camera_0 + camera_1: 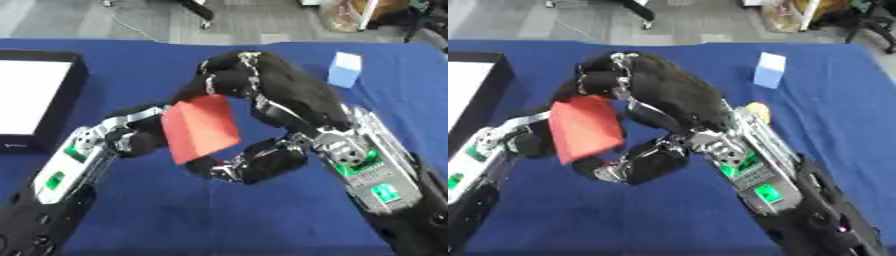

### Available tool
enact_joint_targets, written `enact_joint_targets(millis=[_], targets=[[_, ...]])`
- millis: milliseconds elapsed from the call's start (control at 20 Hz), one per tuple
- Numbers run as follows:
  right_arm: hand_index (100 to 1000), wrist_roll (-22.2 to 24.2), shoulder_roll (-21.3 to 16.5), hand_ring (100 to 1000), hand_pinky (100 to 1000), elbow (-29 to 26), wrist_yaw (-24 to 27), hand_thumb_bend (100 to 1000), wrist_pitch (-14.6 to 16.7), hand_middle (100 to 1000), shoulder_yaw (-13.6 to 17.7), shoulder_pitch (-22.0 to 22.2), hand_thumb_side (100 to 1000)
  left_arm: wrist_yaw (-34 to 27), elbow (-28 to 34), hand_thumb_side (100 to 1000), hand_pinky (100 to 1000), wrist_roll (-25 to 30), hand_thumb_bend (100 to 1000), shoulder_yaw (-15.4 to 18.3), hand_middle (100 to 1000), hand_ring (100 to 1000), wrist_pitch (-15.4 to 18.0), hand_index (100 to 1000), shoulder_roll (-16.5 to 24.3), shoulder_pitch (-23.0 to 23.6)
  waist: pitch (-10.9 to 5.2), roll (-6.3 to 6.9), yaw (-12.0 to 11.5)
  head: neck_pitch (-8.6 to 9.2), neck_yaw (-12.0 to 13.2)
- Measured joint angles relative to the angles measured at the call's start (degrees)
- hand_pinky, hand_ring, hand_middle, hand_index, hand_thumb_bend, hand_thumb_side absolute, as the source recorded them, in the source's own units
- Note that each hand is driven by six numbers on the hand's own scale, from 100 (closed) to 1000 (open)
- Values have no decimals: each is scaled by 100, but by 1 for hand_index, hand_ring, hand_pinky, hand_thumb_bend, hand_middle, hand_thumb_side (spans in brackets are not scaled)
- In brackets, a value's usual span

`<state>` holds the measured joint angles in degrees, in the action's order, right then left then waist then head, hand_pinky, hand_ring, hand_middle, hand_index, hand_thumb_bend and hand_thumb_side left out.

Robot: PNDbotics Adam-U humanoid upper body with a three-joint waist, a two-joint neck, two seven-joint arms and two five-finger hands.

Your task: Pick up the objects with one hand, pass them to the other hand, and then place them into the box on the other side of the table.

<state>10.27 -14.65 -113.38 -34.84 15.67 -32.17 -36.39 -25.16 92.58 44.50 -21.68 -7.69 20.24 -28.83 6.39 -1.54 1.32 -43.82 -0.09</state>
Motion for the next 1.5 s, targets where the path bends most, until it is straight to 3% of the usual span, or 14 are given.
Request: enact_joint_targets(millis=[450,1050,1500], targets=[[453,-84,-88,520,492,-1,32,130,-11,360,-38,-149,178,-106,-8,615,782,-81,877,-140,710,707,-106,886,-12,-114,0,0,-7,0,-1],[444,654,-96,505,455,-3,162,128,261,353,-34,-299,152,-278,-2,613,782,-62,893,-242,709,707,-153,884,-8,-241,0,-2,-7,0,-1],[443,736,-101,512,474,-3,212,134,282,352,-39,-300,159,-389,2,567,775,-74,898,-242,681,688,-155,864,-10,-265,0,-6,-5,0,-1]])
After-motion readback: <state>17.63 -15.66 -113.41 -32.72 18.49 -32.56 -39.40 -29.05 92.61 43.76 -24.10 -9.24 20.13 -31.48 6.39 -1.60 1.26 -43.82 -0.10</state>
